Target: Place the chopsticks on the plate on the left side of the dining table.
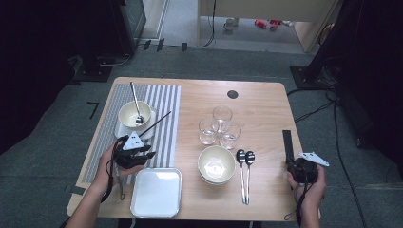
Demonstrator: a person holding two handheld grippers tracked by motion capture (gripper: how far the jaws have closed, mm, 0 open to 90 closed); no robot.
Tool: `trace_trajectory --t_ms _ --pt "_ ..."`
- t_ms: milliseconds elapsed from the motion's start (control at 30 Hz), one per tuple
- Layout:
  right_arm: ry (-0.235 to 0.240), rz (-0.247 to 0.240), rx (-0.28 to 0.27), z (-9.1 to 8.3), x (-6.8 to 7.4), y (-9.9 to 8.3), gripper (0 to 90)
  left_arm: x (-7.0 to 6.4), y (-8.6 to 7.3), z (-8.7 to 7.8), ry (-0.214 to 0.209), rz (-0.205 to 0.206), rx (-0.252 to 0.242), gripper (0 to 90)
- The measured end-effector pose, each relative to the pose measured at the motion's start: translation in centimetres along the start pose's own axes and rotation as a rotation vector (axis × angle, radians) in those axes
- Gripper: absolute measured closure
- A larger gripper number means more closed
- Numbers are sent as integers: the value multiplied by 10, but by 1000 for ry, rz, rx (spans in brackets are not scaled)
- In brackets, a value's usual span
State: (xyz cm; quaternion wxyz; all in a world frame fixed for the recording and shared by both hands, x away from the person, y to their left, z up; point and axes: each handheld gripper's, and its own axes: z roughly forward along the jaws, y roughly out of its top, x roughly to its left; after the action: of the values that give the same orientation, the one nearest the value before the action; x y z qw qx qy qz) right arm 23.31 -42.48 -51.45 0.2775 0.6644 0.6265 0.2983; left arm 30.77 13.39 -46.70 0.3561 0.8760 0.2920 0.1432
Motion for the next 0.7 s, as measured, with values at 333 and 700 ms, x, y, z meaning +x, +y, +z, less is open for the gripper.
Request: trace_trajectory --t_ms 333,700 --pt "22 -12 16 3 4 -1 837 0 0 0 1 0 0 658" --pt "68 -17 30 4 16 0 867 -1 0 1 -1 -2 0 658"
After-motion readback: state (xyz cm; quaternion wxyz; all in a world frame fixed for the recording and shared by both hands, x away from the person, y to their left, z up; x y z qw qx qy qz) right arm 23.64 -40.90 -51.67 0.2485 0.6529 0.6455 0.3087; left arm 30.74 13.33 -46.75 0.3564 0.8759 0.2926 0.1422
